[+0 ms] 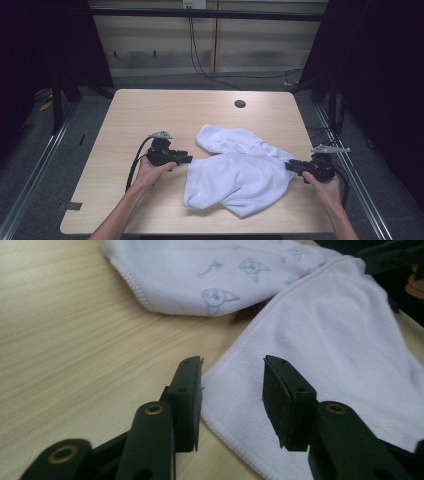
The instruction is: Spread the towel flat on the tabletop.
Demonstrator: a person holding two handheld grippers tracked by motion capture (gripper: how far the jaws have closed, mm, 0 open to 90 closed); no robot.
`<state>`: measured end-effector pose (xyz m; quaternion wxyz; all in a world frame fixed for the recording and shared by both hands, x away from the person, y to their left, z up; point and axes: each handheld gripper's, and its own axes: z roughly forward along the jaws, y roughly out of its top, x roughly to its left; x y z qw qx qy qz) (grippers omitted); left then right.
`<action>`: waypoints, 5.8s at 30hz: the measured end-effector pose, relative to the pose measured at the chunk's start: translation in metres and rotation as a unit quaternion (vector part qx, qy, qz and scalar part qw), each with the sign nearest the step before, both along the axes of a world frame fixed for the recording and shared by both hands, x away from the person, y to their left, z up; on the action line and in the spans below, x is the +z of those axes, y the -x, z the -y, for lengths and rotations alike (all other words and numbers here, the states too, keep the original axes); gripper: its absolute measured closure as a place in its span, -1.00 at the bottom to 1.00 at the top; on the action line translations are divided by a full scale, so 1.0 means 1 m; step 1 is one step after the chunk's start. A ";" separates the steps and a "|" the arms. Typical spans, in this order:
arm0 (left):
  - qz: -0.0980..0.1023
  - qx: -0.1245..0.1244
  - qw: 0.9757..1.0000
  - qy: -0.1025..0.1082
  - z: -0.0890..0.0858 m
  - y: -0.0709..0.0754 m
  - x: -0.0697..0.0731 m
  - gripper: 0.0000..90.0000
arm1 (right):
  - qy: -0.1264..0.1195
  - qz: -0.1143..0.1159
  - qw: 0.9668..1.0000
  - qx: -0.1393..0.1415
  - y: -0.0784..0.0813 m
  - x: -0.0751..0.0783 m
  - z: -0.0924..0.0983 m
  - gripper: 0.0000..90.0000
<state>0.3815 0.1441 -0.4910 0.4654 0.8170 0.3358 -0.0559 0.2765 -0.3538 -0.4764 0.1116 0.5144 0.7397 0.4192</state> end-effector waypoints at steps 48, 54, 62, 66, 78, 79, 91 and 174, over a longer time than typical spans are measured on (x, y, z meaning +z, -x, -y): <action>0.162 0.022 0.984 0.069 -0.036 0.008 0.130 0.98 | -0.058 0.129 0.990 0.017 -0.023 0.116 -0.016 0.96; 0.245 0.029 0.961 0.126 -0.051 0.025 0.224 0.98 | -0.061 0.218 0.974 0.025 -0.014 0.212 -0.025 0.96; 0.281 -0.010 0.946 0.162 -0.074 0.078 0.250 0.98 | -0.062 0.297 0.950 0.077 0.052 0.271 -0.036 0.97; 0.216 -0.043 0.964 0.151 -0.078 0.100 0.179 0.98 | -0.059 0.240 0.964 0.098 0.086 0.207 -0.036 0.96; 0.111 -0.159 0.966 0.174 -0.092 0.207 0.090 0.91 | -0.090 0.120 0.980 0.132 0.218 0.088 -0.036 0.76; 0.109 -0.157 0.966 0.174 -0.093 0.208 0.089 0.82 | -0.082 0.125 0.981 0.125 0.222 0.091 -0.034 0.69; 0.057 -0.078 0.994 0.044 -0.040 0.098 0.036 0.59 | 0.003 0.045 0.992 0.116 0.107 0.033 -0.051 0.51; 0.055 0.052 0.997 0.015 -0.071 0.050 0.018 0.92 | -0.018 0.067 0.985 0.158 0.013 0.043 -0.111 0.92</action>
